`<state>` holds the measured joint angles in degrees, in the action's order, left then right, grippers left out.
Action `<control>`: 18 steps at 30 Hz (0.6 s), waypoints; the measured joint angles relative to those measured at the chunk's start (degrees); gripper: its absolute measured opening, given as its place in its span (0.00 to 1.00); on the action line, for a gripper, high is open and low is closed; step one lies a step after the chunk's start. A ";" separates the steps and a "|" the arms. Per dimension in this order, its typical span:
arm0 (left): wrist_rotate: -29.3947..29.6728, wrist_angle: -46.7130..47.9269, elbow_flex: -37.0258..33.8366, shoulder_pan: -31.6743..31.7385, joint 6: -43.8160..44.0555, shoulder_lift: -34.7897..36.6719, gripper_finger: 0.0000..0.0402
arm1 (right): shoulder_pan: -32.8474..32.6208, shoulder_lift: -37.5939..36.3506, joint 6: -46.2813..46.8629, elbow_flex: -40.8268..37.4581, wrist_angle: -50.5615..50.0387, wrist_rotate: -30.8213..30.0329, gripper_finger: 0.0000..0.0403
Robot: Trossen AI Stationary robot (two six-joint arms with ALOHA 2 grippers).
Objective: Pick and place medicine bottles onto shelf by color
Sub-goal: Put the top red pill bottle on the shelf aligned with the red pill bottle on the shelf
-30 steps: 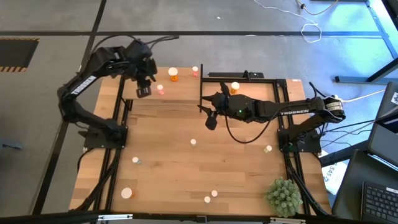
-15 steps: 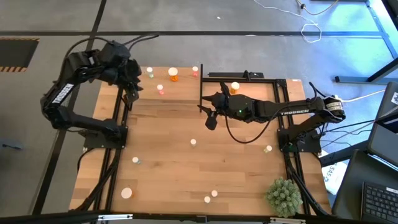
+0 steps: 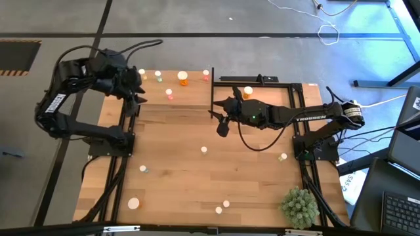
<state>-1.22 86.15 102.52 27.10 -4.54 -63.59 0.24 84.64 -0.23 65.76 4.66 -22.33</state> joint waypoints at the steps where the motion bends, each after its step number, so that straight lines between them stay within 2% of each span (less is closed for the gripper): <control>1: 0.16 -0.02 -0.02 -0.13 -0.03 0.30 0.43 | 0.02 0.00 0.03 0.00 0.34 0.00 0.44; 7: 0.20 -0.01 -0.02 -0.58 -0.19 2.61 0.43 | -0.07 0.00 5.49 0.00 3.19 -0.13 0.44; 12: 0.20 0.00 -0.02 -0.58 -0.69 4.22 0.43 | 0.22 -0.02 5.14 0.00 12.34 0.35 0.44; 16: 0.22 0.00 -0.04 -0.58 -2.55 4.59 0.43 | 2.10 0.41 4.61 0.26 20.83 5.32 0.44; 18: 0.25 -0.02 -0.04 -0.58 -3.05 4.57 0.43 | 3.22 1.62 4.65 2.48 20.14 7.09 0.43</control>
<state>-0.97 86.13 102.48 26.52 -7.59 -59.02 3.45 86.26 4.42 68.23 24.80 -15.24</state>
